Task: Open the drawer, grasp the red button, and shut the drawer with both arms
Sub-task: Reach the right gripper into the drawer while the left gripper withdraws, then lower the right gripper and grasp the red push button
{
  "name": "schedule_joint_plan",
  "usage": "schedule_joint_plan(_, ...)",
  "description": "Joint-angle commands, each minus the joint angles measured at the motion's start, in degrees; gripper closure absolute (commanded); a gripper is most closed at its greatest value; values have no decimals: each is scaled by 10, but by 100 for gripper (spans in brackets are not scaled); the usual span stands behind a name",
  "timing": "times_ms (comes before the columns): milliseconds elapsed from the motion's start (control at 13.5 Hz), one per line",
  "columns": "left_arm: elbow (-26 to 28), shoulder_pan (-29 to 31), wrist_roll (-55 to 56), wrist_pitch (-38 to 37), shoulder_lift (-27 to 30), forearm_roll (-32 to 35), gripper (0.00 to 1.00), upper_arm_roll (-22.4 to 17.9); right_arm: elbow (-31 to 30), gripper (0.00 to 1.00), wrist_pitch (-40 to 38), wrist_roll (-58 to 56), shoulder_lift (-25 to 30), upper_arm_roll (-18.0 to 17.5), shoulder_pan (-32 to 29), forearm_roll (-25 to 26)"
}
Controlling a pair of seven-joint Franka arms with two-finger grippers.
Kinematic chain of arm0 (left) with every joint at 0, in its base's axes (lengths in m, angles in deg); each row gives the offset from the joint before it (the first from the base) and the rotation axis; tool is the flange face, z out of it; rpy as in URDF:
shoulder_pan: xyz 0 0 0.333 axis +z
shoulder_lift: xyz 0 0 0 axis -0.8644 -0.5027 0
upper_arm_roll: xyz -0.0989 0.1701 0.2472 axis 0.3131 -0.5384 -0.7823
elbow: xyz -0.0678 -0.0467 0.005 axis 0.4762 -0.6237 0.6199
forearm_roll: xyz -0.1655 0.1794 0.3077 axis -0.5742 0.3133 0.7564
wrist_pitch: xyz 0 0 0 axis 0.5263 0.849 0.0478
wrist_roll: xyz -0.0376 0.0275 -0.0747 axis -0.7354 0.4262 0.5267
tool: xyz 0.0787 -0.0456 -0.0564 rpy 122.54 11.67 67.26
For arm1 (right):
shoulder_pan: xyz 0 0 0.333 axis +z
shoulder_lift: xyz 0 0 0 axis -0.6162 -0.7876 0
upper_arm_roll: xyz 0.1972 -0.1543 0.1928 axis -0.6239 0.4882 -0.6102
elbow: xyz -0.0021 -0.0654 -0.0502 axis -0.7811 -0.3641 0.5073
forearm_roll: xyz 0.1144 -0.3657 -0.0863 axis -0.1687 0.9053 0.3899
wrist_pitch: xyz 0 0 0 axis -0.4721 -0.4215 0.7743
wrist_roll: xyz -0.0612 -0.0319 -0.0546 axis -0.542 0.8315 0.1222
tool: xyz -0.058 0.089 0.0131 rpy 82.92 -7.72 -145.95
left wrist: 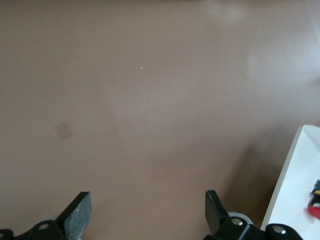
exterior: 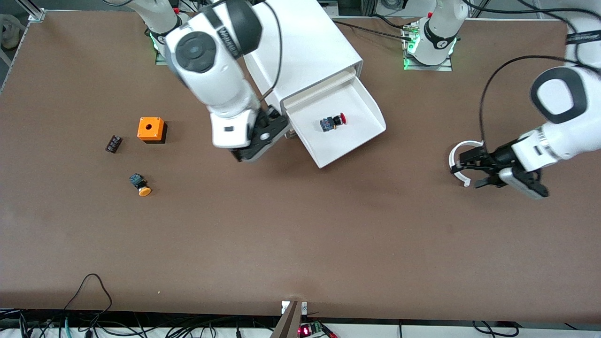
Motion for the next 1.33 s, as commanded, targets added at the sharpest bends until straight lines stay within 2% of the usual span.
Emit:
schedule_joint_plan(0, -52, -3, 26, -77, 13, 76, 0, -20, 70, 0, -8, -125, -53, -1, 28, -1)
schedule_joint_plan(222, -64, -8, 128, -115, 59, 181, 0, -19, 116, 0, -14, -278, -108, -9, 31, -8)
schedule_joint_plan(296, -64, -9, 161, -129, 74, 206, 0, -14, 123, 0, -13, -320, -124, -32, 31, -6)
schedule_joint_plan(519, -67, -23, 272, -172, 103, 264, 0, 2, 134, 0, -13, -339, -145, -43, 49, -3)
schedule_joint_plan(815, -107, -40, 354, -205, 105, 292, 0, 21, 135, 0, -30, -373, -153, -45, 61, 7)
schedule_joint_plan(963, -108, -41, 406, -204, 105, 318, 0, 44, 135, 0, -34, -415, -159, -51, 64, 43)
schedule_joint_plan(1111, -108, -44, 438, -204, 105, 337, 0, 57, 135, 0, -35, -433, -163, -79, 64, 80)
schedule_joint_plan(1259, -110, -43, 438, -204, 105, 336, 0, 53, 135, 0, -35, -431, -172, -90, 64, 83)
